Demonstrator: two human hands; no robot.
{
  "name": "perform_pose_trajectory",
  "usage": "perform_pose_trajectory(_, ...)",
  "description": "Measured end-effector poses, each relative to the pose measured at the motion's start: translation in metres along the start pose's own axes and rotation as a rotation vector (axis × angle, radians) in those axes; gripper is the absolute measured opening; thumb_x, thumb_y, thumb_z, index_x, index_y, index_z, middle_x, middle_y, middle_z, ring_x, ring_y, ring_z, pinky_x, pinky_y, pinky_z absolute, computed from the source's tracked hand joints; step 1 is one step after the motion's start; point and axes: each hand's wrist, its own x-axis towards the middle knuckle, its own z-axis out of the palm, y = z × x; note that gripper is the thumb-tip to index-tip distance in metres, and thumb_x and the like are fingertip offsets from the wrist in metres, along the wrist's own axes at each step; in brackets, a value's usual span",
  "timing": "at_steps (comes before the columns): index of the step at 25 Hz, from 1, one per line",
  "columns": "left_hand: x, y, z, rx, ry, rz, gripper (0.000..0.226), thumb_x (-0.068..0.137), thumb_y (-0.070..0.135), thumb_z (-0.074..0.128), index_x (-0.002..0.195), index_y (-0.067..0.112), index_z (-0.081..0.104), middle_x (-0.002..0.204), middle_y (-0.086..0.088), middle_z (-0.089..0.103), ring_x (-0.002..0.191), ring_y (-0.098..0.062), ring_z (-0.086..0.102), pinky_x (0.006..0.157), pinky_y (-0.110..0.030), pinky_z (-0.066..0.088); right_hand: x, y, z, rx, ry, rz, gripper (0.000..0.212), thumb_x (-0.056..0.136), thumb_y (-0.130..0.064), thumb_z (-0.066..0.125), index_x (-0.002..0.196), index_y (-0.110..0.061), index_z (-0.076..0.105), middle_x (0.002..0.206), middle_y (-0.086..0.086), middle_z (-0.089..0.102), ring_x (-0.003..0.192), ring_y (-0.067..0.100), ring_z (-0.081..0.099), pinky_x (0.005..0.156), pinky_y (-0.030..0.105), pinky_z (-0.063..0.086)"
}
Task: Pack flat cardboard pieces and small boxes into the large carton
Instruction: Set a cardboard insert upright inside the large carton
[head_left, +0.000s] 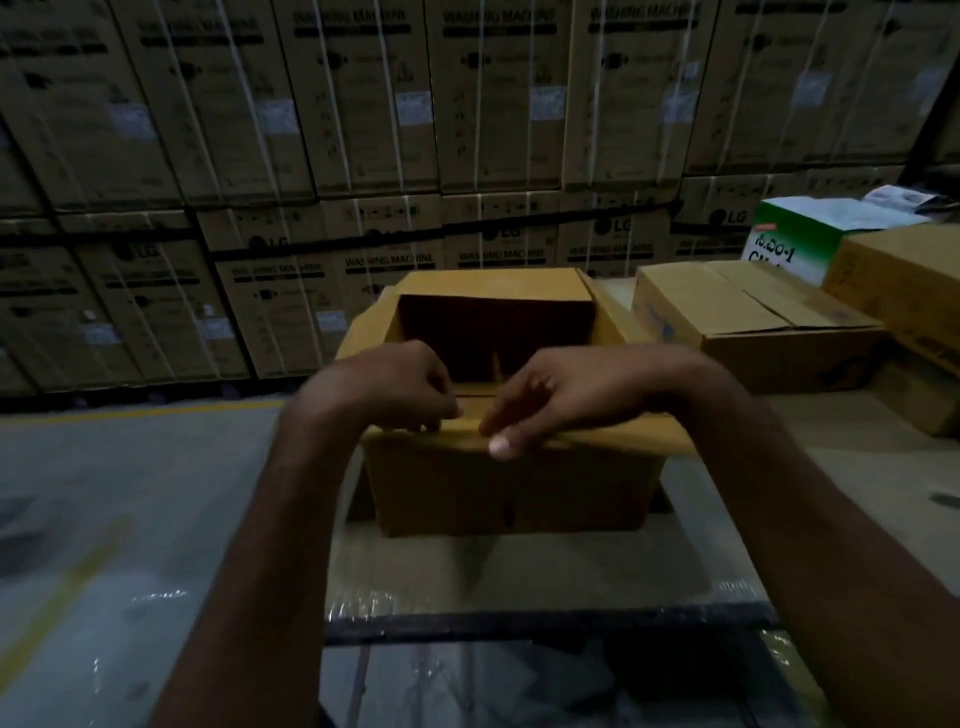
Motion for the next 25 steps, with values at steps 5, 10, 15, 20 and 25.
perform_pose_trajectory(5, 0.035, -0.023, 0.089, -0.035, -0.236, -0.083, 0.035, 0.093, 0.025, 0.070, 0.127, 0.022, 0.061, 0.108, 0.002, 0.069, 0.098, -0.014, 0.067, 0.072, -0.028, 0.053, 0.030, 0.055, 0.069, -0.140, 0.007, 0.139, 0.047, 0.094, -0.027, 0.072, 0.139, -0.029, 0.058, 0.139, -0.006, 0.057, 0.128, 0.016, 0.052, 0.095, 0.030, 0.045)
perform_pose_trajectory(10, 0.075, -0.050, 0.114, -0.025, -0.284, -0.028, 0.027, 0.092, 0.032, 0.071, 0.116, 0.026, 0.063, 0.119, 0.001, 0.064, 0.105, -0.018, 0.061, 0.086, -0.034, 0.054, 0.060, 0.102, 0.071, -0.069, 0.188, 0.160, 0.031, 0.093, -0.024, 0.073, 0.124, -0.024, 0.068, 0.114, -0.006, 0.070, 0.105, 0.012, 0.065, 0.090, 0.032, 0.056)
perform_pose_trajectory(15, 0.125, -0.041, 0.059, -0.204, 0.030, 0.155, 0.009, 0.098, 0.031, 0.065, 0.096, 0.023, 0.068, 0.083, 0.004, 0.074, 0.073, -0.010, 0.072, 0.067, -0.031, 0.060, 0.113, 0.121, 0.010, -0.012, 0.496, -0.011, 0.018, 0.098, -0.027, 0.067, 0.114, -0.027, 0.075, 0.105, -0.015, 0.071, 0.096, -0.001, 0.065, 0.083, 0.024, 0.054)
perform_pose_trajectory(20, 0.259, -0.079, 0.003, 0.112, 0.082, 0.098, 0.022, 0.097, 0.037, 0.063, 0.117, 0.028, 0.068, 0.114, 0.005, 0.069, 0.103, -0.013, 0.064, 0.091, -0.040, 0.054, 0.221, 0.169, -0.062, -0.201, 0.419, 0.164, 0.049, 0.099, -0.019, 0.062, 0.147, -0.020, 0.053, 0.145, 0.002, 0.058, 0.134, 0.020, 0.053, 0.108, 0.035, 0.046)
perform_pose_trajectory(25, 0.377, -0.125, 0.008, 0.408, -0.122, 0.042, 0.063, 0.096, 0.040, 0.062, 0.151, 0.020, 0.040, 0.148, -0.005, 0.047, 0.134, -0.025, 0.047, 0.107, -0.041, 0.042, 0.312, 0.219, -0.089, -0.212, 0.351, 0.294, 0.076, 0.096, -0.012, 0.060, 0.162, -0.016, 0.023, 0.163, 0.008, 0.032, 0.150, 0.026, 0.031, 0.120, 0.038, 0.031)
